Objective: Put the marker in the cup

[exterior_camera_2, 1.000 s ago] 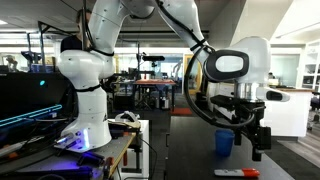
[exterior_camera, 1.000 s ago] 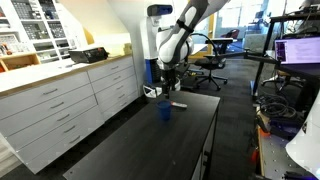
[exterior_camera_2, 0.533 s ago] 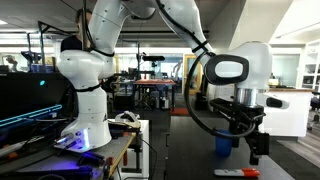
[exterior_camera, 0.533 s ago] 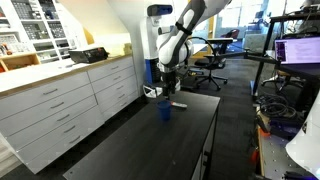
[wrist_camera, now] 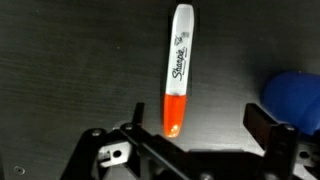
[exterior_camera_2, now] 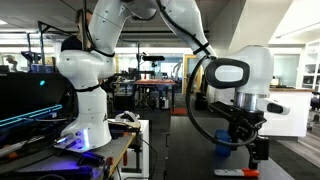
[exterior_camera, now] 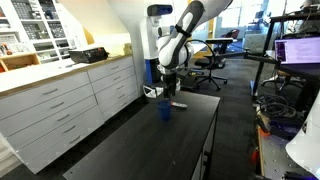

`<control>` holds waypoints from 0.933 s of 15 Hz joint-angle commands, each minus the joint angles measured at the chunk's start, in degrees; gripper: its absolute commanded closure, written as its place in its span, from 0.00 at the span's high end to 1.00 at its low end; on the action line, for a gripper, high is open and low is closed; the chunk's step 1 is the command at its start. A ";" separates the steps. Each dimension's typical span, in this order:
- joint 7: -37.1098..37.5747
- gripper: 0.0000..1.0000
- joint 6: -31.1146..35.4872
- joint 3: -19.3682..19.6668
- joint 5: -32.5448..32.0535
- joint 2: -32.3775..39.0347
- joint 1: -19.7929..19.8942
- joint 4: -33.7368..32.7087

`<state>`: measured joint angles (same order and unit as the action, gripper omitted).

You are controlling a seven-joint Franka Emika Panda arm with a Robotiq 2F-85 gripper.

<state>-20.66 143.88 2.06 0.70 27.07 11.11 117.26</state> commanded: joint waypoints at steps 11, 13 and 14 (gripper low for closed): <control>-2.14 0.75 2.53 -1.02 -0.55 6.45 1.17 -4.46; -1.99 0.67 2.63 -0.96 -0.73 7.14 1.12 -5.19; -2.04 0.61 2.53 -1.00 -0.71 7.40 1.20 -5.55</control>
<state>-22.23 145.68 1.93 0.56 33.23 11.13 113.35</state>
